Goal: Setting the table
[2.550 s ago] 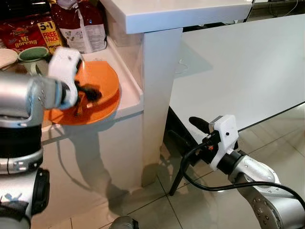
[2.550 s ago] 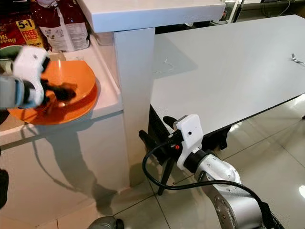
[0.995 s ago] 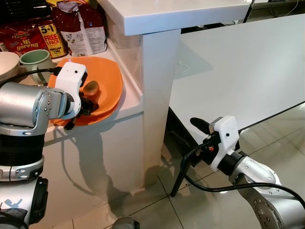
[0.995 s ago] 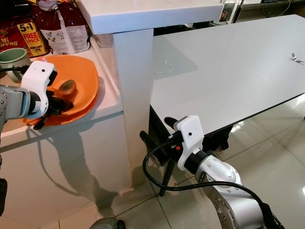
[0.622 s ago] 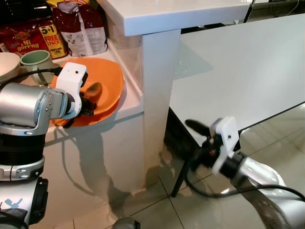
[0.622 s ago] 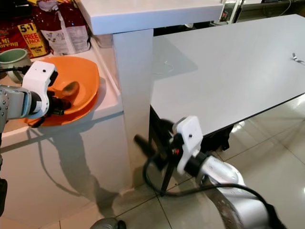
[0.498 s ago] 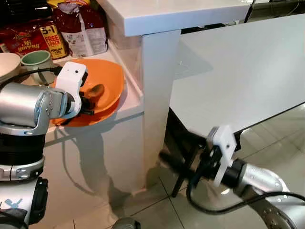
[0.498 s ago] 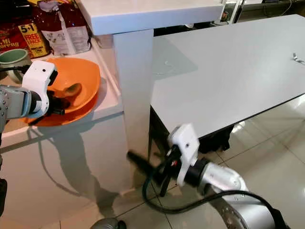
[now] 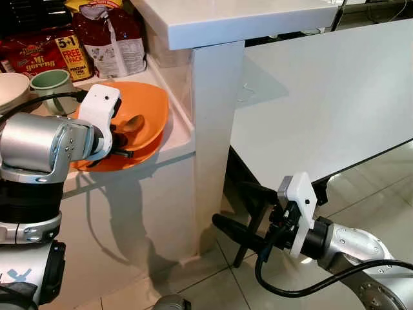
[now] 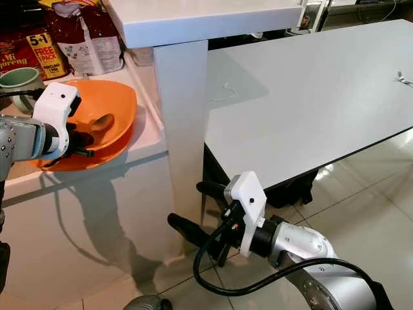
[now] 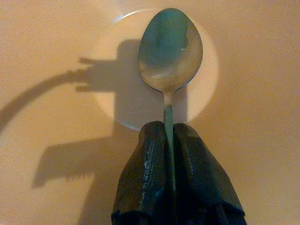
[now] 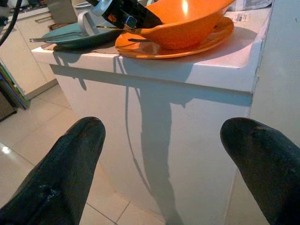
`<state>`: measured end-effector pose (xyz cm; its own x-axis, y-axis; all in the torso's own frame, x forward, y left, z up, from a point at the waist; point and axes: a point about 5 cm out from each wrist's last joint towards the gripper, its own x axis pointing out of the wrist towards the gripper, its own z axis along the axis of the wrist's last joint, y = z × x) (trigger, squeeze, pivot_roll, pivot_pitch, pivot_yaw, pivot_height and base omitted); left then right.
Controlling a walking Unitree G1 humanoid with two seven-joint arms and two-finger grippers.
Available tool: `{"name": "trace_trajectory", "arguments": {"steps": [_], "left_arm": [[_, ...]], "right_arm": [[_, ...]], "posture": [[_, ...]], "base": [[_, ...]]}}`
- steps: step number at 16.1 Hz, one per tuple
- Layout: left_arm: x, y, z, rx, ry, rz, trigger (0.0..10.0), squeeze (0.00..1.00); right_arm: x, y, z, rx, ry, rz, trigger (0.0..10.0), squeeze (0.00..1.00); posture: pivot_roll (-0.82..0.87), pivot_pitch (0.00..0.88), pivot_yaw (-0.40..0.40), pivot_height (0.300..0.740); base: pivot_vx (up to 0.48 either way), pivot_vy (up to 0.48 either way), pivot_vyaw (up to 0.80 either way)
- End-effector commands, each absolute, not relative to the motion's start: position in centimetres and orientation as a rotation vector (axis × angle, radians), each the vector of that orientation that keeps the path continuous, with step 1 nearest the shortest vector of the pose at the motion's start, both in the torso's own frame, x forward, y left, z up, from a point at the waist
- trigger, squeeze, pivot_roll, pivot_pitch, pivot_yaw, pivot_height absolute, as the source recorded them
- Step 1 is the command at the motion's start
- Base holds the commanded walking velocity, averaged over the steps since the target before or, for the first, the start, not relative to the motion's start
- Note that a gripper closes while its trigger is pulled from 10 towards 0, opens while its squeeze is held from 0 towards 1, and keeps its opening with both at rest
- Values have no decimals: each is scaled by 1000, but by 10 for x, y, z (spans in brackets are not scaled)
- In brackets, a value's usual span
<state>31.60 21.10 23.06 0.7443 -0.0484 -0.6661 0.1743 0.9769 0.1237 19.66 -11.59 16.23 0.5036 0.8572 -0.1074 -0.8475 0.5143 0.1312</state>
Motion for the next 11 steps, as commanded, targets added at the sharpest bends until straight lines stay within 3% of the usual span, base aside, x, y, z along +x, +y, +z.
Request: {"name": "trace_trajectory", "arguments": {"steps": [1,4,6,8,9,11], "left_arm": [[316,211,228,190,741,-132,0,0],[319,211,232,186,714,-124,0,0],[325,211,250,185,570,-109,0,0],[326,209,282,150,315,-125,0,0],[326,209,282,150,315,-125,0,0],[316,211,302,144,132,-101,0,0]], "right_arm": [[198,-115,168,39,152,1042,10000,0],[201,-116,169,30,143,1028,10000,0],[205,-118,172,29,110,992,10000,0],[213,-120,180,37,57,949,10000,0],[213,-120,180,37,57,949,10000,0],[216,-121,185,32,26,917,10000,0]], "posture": [[100,0,42,740],[102,0,43,740],[103,0,39,740],[102,0,32,740],[102,0,32,740],[100,0,15,740]], "base": [[0,0,0],[0,0,0],[0,0,0],[0,0,0],[0,0,0],[0,0,0]]}}
